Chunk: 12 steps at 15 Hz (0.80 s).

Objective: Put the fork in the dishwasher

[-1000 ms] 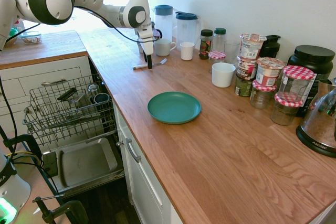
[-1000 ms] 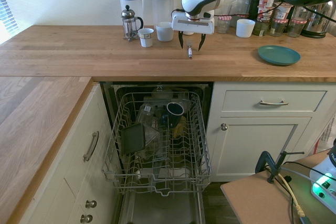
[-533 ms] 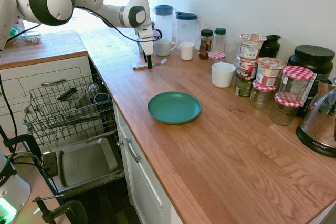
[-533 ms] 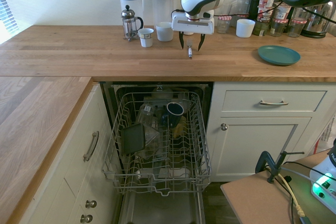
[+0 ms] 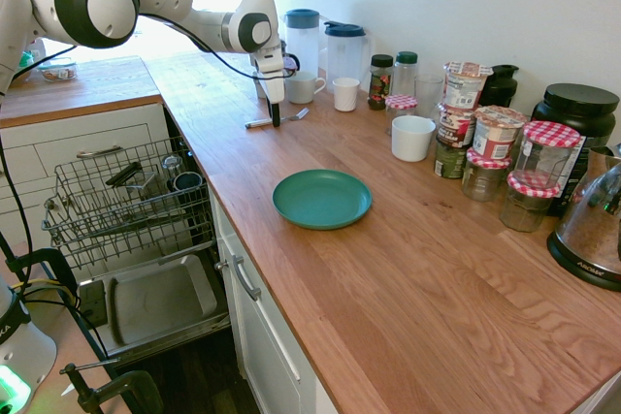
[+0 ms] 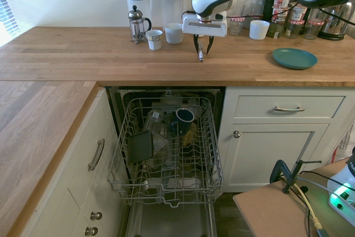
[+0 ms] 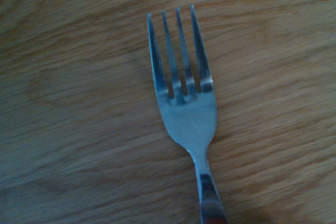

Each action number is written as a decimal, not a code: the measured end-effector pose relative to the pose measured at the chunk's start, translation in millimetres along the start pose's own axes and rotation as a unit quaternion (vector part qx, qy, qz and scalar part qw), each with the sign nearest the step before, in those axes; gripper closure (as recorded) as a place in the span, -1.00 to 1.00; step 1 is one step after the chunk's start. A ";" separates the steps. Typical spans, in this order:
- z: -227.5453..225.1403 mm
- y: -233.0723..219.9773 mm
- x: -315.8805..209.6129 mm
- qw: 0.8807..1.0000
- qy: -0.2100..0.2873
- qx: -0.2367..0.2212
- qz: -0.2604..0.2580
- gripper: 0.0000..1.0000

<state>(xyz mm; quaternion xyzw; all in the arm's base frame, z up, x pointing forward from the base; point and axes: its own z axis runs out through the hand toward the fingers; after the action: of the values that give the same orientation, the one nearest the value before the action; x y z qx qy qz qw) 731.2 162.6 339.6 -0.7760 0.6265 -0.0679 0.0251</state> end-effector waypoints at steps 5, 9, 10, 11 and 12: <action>0.5 -0.2 1.7 1.000 0.001 0.000 0.000 1.00; -0.3 -0.6 5.1 1.000 0.002 0.000 0.000 1.00; -0.2 -0.6 8.4 1.000 0.002 -0.001 0.002 1.00; -0.6 -0.7 12.3 1.000 0.000 0.000 0.006 1.00; -2.1 -1.0 16.6 1.000 -0.002 0.002 0.011 1.00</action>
<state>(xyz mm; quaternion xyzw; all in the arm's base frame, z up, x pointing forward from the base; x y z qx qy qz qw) 735.3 146.8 343.1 -0.7694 0.6346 -0.0673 0.0290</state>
